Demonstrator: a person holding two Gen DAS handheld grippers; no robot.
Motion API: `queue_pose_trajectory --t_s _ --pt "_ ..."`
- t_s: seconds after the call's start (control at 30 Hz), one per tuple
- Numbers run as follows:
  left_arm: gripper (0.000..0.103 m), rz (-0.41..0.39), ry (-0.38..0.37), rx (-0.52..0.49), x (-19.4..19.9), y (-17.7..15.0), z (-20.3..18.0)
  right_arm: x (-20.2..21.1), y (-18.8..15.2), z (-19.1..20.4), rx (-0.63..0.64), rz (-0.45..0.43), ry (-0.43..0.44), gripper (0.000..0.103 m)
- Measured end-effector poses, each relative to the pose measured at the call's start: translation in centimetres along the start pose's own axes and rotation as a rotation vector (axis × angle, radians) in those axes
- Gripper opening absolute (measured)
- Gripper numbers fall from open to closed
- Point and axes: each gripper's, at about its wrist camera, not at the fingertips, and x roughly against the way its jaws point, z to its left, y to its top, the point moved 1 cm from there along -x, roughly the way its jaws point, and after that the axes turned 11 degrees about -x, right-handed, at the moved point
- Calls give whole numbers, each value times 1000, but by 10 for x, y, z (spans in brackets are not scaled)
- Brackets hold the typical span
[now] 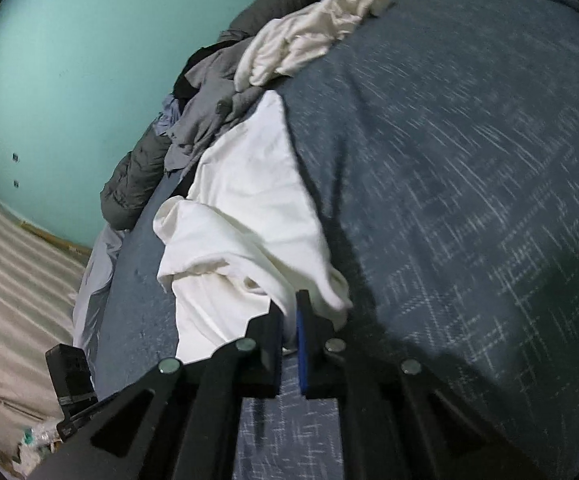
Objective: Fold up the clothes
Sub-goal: 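Open the left gripper and withdraw both grippers from the shirt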
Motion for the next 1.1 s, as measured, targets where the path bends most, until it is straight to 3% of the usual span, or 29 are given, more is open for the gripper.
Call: queue_pose_trajectory --t_s 0.13,0.27,0.4,0.53,0.7,0.9,1.1 --pt "55 -17 22 2 5 4 3 -8 -1 -7 -11 19 -54 7" --pt "55 -63 32 16 17 12 12 3 3 2 35 -29 -80 15" --pt "56 -103 62 21 26 19 28 27 13 5 36 -109 -36 35" --pt "56 -127 101 42 28 24 48 33 16 27 103 -133 -3 38" --pt "56 -157 108 98 37 27 72 6 1 88 334 -62 -30 40" --pt "59 -160 118 113 49 24 89 -60 -38 168 693 36 -126 41" --pt "61 -178 117 145 55 20 104 -124 -75 216 965 114 -210 41"
